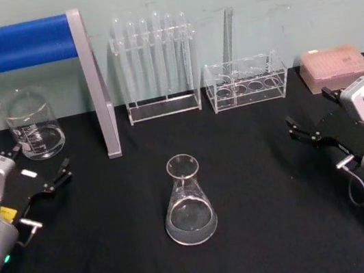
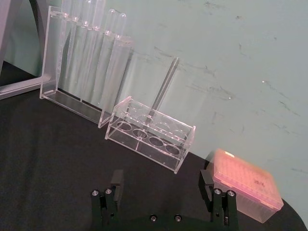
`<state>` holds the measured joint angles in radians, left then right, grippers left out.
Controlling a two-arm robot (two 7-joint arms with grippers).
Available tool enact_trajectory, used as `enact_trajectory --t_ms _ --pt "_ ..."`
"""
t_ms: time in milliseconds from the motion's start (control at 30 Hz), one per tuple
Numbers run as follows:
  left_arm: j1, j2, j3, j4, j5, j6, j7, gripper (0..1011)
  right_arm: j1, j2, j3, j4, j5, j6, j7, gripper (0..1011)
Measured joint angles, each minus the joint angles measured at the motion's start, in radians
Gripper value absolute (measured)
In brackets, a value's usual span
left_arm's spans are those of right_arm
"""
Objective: Grasp the erlenmeyer flask with one hand, shake it three times, then place it back.
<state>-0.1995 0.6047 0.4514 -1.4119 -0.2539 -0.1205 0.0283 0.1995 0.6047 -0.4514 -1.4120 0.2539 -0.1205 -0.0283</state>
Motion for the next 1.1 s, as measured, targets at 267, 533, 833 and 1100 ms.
enact_trajectory --t_ms 267,533,833,1100 --pt "0.000 0.000 0.000 0.000 0.000 0.000 0.000 1001 0.000 0.000 0.000 0.000 0.000 0.000 0.000 1000" --pt "0.000 0.000 0.000 0.000 0.000 0.000 0.000 1001 0.000 0.000 0.000 0.000 0.000 0.000 0.000 1000" --pt "0.000 0.000 0.000 0.000 0.000 0.000 0.000 1001 0.000 0.000 0.000 0.000 0.000 0.000 0.000 1000" --pt "0.000 0.000 0.000 0.000 0.000 0.000 0.000 1001 -0.008 -0.002 0.015 -0.010 -0.002 -0.001 0.013 1000"
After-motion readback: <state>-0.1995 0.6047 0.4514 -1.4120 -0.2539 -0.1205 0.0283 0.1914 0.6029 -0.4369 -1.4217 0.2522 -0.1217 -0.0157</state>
